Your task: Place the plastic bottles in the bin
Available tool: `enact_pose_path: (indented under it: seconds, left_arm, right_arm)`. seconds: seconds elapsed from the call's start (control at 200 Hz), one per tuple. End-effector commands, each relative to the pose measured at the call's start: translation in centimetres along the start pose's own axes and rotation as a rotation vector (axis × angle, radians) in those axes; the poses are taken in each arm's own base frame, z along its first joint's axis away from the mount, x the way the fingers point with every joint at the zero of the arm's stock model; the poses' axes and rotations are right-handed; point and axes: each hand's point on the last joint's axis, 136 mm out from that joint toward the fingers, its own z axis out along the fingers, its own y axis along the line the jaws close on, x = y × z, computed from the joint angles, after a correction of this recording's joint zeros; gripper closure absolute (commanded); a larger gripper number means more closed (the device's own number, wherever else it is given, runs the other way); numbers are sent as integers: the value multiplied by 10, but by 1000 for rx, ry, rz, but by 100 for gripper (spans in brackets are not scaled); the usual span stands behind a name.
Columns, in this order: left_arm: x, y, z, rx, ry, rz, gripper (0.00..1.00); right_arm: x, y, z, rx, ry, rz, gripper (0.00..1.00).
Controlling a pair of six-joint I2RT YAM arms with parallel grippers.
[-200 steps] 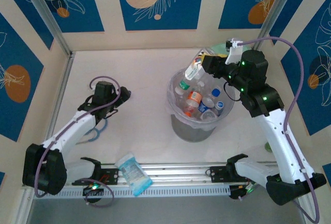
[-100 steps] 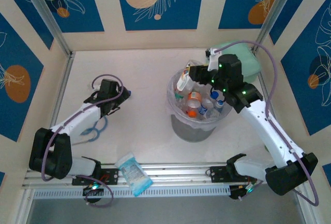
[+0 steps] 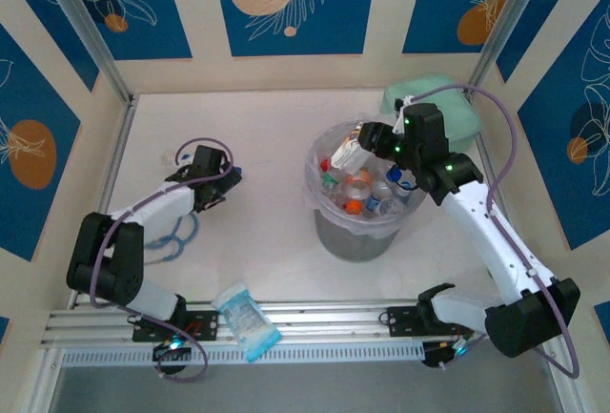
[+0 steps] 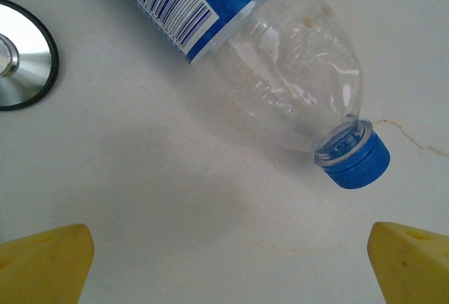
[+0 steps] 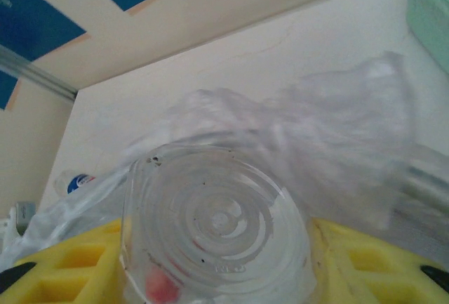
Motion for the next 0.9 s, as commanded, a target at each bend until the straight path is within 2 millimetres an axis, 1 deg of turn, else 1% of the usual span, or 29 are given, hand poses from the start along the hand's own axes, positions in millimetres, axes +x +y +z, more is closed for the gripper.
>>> enact_pose_path:
  seconds: [0.0,0.07,0.105,0.145,0.305,0.39,0.425,0.495,0.56,0.695,0.805,0.895]
  left_arm:
    - [-15,-9,0,17,-36,-25,0]
    - [-15,-8,0,12,-36,-12,0]
    - [-15,-8,0,10,-38,-4,0]
    - [-16,-8,0,8,-42,3,0]
    - [-17,-8,2,1,-41,-1,0]
    - [-15,-11,4,13,-32,-25,0]
    - [-15,-12,5,19,-29,-35,0]
    - [-14,-14,6,26,-27,-49,0]
    - [-15,-15,7,27,-26,-57,0]
    - [-15,-18,6,33,-22,-70,0]
    - [-17,-19,5,36,-26,-77,0]
    - [-19,-20,2,34,-28,-73,0]
  right_arm:
    - [114,-62,8,199,423,150,90]
    - [114,-61,0,192,407,168,83]
    - [109,-59,-6,184,384,164,75]
    - [100,-54,-16,166,345,150,66]
    - [63,-36,-63,115,197,81,40]
    - [48,-33,-84,123,152,31,24]
    - [42,-33,-90,131,139,12,20]
    - [31,-31,-101,139,111,-23,18]
    - [23,-26,-105,128,92,-47,18]
    - [19,-18,-100,124,92,-94,20]
    - [19,-12,-89,143,106,-172,29]
    - [10,-2,-88,166,78,-258,40]
